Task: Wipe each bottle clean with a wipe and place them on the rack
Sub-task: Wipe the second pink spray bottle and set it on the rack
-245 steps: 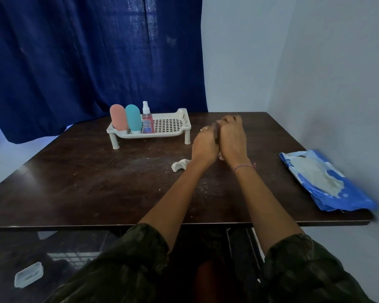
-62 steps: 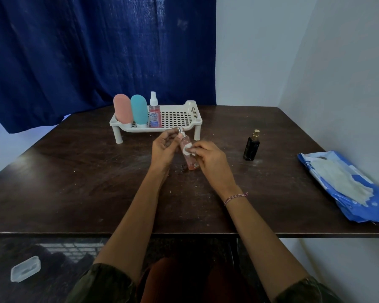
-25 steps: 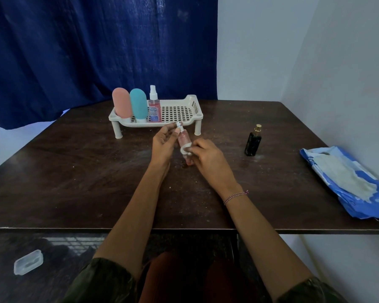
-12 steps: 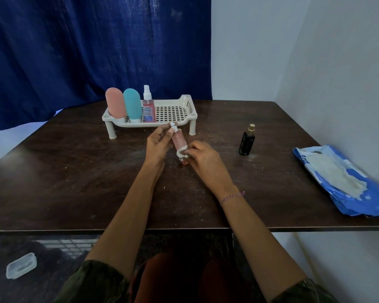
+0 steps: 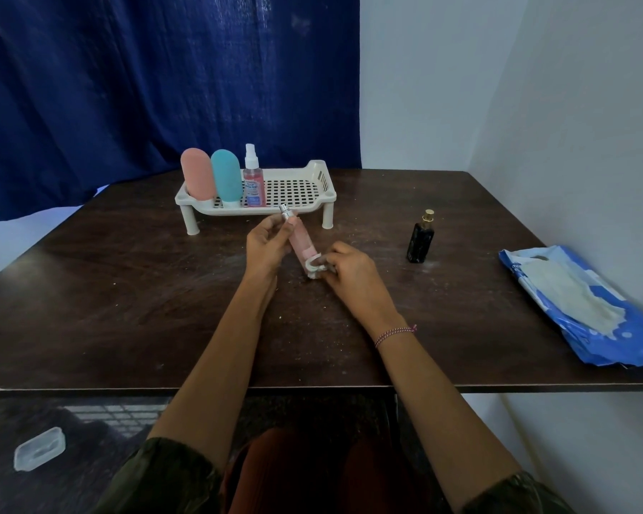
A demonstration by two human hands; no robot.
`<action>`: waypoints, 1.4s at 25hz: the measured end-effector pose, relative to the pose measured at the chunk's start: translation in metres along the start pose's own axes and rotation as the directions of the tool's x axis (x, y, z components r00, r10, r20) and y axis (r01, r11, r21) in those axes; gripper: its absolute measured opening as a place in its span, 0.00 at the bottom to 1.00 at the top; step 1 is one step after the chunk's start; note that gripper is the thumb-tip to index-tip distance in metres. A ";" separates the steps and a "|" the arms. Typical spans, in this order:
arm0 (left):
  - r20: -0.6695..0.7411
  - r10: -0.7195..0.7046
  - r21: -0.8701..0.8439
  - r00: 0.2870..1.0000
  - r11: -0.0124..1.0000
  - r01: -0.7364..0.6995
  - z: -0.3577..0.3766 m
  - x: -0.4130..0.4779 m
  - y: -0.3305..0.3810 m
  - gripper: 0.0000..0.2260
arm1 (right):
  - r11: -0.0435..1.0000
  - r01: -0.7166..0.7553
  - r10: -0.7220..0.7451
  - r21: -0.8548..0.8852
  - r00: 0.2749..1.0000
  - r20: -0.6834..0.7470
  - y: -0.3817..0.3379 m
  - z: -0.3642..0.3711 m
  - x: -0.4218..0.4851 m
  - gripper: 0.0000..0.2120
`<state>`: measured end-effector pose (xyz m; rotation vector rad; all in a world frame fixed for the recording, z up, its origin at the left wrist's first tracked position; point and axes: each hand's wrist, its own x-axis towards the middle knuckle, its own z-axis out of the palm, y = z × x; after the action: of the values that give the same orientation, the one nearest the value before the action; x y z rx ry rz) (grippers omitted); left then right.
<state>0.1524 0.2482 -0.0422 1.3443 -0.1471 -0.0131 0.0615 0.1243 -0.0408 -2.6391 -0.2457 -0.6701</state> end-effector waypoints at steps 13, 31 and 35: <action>0.020 0.002 0.025 1.000 1.000 -0.003 -0.002 0.003 -0.006 0.13 | 0.991 -0.089 0.095 0.096 0.993 -0.068 0.007 0.002 0.002 0.12; 0.289 0.209 -0.011 0.934 0.976 -0.215 0.001 -0.009 -0.001 0.15 | 0.989 0.146 -0.136 0.024 0.960 -0.244 -0.005 0.002 0.001 0.11; 0.231 0.180 -0.010 0.956 0.983 -0.182 -0.002 -0.006 -0.002 0.14 | 0.988 0.147 -0.142 0.035 0.982 -0.127 0.000 0.003 0.000 0.10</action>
<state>0.1463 0.2501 -0.0449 1.3338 -0.4676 -0.0139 0.0626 0.1257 -0.0431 -2.5432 -0.4140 -0.8622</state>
